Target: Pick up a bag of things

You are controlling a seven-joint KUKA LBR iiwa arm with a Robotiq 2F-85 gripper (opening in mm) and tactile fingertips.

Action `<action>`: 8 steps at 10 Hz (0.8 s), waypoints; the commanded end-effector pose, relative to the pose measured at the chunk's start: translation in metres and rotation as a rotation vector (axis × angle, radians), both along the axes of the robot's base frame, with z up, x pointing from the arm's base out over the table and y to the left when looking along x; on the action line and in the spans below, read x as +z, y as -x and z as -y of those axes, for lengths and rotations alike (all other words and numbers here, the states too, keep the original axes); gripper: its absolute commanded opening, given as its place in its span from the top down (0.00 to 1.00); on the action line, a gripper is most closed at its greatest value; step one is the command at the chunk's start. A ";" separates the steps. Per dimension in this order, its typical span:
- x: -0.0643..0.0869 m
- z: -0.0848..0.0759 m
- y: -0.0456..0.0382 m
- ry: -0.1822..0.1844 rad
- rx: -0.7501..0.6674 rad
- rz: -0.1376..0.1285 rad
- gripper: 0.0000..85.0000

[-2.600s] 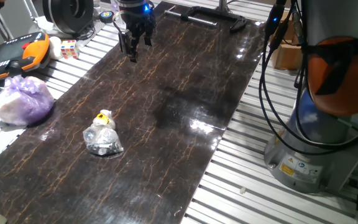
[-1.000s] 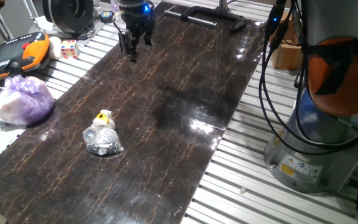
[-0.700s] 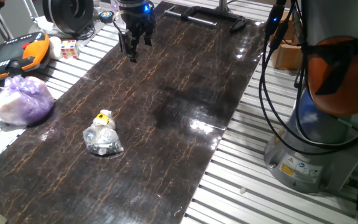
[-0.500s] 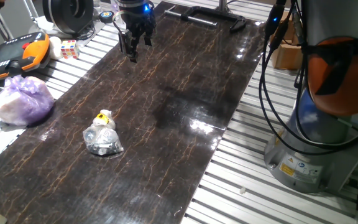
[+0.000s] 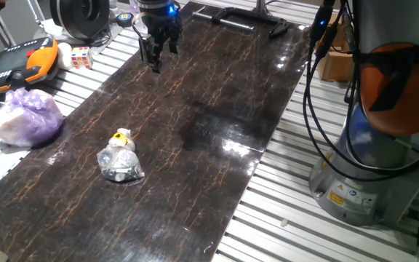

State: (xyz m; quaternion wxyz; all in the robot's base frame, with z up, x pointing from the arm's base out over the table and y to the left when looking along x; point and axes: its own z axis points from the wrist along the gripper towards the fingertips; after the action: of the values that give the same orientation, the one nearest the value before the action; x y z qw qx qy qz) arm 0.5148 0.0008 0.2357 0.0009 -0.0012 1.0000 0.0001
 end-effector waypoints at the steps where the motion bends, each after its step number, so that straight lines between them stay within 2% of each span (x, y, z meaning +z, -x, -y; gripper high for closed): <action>1: 0.000 0.000 -0.0001 0.018 -0.012 0.022 0.99; 8: 0.001 -0.002 0.0007 0.017 -0.016 0.019 0.99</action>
State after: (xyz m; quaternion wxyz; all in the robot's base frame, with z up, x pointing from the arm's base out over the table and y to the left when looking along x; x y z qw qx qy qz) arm 0.5142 0.0024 0.2369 0.0102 0.0065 0.9999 -0.0083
